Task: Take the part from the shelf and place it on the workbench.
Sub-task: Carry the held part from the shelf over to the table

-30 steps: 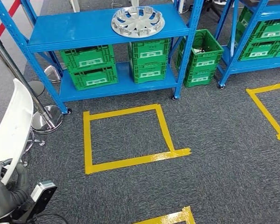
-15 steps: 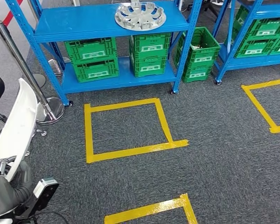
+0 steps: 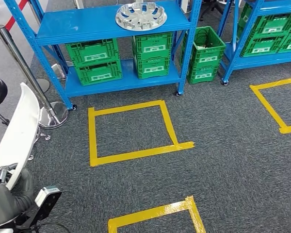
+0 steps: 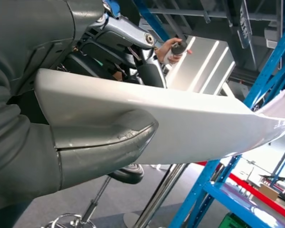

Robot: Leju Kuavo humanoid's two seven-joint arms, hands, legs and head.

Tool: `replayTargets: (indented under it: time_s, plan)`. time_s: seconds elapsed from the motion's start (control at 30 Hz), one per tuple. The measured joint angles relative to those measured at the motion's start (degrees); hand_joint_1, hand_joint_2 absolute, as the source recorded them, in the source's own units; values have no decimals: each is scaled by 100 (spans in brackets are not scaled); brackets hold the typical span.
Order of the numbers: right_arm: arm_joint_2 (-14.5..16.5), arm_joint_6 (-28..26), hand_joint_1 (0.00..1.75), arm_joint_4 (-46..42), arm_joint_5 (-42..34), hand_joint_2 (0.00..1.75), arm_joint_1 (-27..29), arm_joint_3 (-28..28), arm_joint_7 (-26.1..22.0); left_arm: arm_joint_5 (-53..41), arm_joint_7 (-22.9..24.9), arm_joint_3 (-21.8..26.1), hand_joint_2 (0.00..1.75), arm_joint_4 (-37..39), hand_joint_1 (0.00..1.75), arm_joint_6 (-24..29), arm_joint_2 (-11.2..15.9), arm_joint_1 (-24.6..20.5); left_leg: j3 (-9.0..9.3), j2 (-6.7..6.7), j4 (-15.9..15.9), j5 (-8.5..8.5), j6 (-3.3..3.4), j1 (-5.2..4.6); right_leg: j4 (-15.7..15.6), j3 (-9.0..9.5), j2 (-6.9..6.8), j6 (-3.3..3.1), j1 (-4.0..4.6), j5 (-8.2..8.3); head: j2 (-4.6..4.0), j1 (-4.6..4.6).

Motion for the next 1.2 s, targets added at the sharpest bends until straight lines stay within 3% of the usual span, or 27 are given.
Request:
replayTargets:
  time_s: [0.07,0.13,0.23,0.4,0.57,0.63,0.7,0.77,0.83,0.87,0.9,0.97,1.03,1.07,1.13,1.2]
  plan:
    - [1,-31,0,-1,45,0,-1,15,-38,-9,3,-9,175,0,175,1,16,8,243,-8,-465,97,59,-24,33,-42,6,41,11,4,0,3]
    - [1,-80,0,-1,69,0,6,33,-84,-31,19,-26,175,0,175,1,23,21,253,-10,-567,61,64,-33,63,-73,12,47,19,9,1,7]
    - [1,-161,0,-1,61,0,29,38,-168,-56,73,-52,175,0,175,1,39,35,235,-12,-608,46,65,-42,73,-116,14,32,15,24,1,15]
    - [1,-274,0,-1,22,0,74,38,-349,-49,83,-125,175,0,175,1,59,41,231,-12,-606,52,119,-61,27,-160,15,92,-3,59,0,16]
    - [14,-451,0,0,52,0,107,38,-454,-70,69,-162,175,0,175,1,68,30,173,-9,-548,70,213,-102,3,-141,12,232,-45,123,-1,10]
    - [24,-495,0,1,65,0,107,38,-467,-86,55,-182,175,0,175,1,66,18,167,-4,-605,117,260,-76,10,-159,15,267,-37,122,0,10]
    - [27,-513,0,1,72,0,105,39,-476,-91,42,-204,175,0,175,1,63,-5,175,5,-689,177,309,-33,237,-286,28,301,-33,-51,0,26]
    - [27,-522,0,1,73,0,105,40,-483,-96,33,-233,175,0,175,1,61,-17,150,-2,-712,207,325,-18,917,-619,40,342,-55,-424,0,46]
    - [27,-548,0,2,77,0,110,40,-505,-103,31,-256,175,0,175,1,61,-17,119,-36,-706,222,306,-11,1586,-929,40,381,-85,-662,1,50]
    - [27,-569,0,2,80,0,110,39,-522,-105,27,-264,175,0,175,1,60,-20,113,-64,-702,230,291,-3,1649,-948,40,398,-100,-620,0,50]
    - [27,-591,0,3,81,0,109,39,-539,-107,24,-272,175,1,175,1,58,-31,110,-106,-693,237,271,10,1466,-845,49,413,-117,-465,0,50]
    - [28,-620,0,8,69,0,114,38,-582,-109,16,-302,175,5,175,1,46,-77,97,-214,-662,240,208,32,677,-431,210,445,-167,-91,-1,56]
    - [31,-639,0,21,33,0,121,38,-642,-110,-16,-342,175,14,175,1,18,-145,39,-327,-609,251,119,32,137,-160,408,423,-202,24,0,60]
    - [33,-649,0,30,9,0,121,38,-671,-110,-43,-357,175,20,175,1,-1,-167,4,-379,-598,270,71,32,88,-134,449,385,-196,-10,0,61]
    - [47,-671,0,54,-48,0,119,38,-741,-145,-72,-378,175,38,175,1,-32,-181,-50,-462,-594,306,-11,52,101,-132,350,280,-188,16,1,59]
    - [93,-682,0,127,-99,0,117,38,-838,-200,-83,-388,175,65,175,1,-56,-180,-151,-375,-399,171,-61,59,95,-143,235,183,-187,48,1,33]
